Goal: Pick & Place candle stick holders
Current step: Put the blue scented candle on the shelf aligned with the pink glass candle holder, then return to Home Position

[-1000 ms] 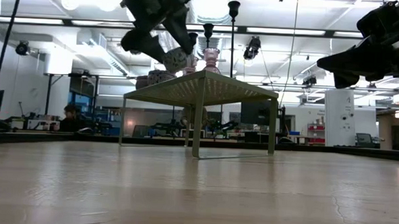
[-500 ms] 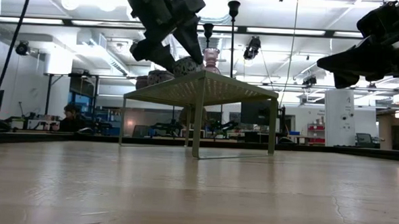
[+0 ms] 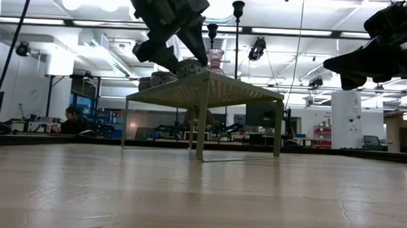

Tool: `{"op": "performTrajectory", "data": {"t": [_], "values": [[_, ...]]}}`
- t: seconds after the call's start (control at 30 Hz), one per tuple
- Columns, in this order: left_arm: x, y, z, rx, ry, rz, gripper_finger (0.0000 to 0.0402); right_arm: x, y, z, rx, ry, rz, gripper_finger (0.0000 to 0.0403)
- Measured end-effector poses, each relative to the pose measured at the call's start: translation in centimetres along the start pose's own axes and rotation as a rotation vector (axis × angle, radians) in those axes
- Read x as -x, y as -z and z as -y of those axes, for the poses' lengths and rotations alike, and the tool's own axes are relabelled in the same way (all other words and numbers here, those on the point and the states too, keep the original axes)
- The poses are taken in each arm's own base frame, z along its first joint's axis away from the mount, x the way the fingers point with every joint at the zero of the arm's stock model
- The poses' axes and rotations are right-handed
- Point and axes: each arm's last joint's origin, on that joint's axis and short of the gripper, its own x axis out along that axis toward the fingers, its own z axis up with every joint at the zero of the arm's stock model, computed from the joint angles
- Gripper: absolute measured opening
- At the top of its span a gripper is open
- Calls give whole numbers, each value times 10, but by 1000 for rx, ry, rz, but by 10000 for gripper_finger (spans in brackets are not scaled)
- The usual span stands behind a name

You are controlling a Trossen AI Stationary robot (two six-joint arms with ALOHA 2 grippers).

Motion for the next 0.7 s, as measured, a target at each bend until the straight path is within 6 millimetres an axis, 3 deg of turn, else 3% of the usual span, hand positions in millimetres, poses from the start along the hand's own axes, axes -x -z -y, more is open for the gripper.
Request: {"op": "performTrajectory", "data": {"t": [0.23, 0.5, 0.6, 0.7], "values": [[2, -4, 2, -19, 3, 37, 376, 0, 0, 0, -1, 0, 0, 8], [22, -20, 16, -75, 104, 75, 375, 0, 0, 0, -1, 0, 0, 8], [27, -19, 24, -94, 132, 74, 363, 0, 0, 0, 0, 0, 0, 8], [34, -15, 30, -149, 155, 79, 325, 0, 0, 0, 0, 0, 0, 8]]}}
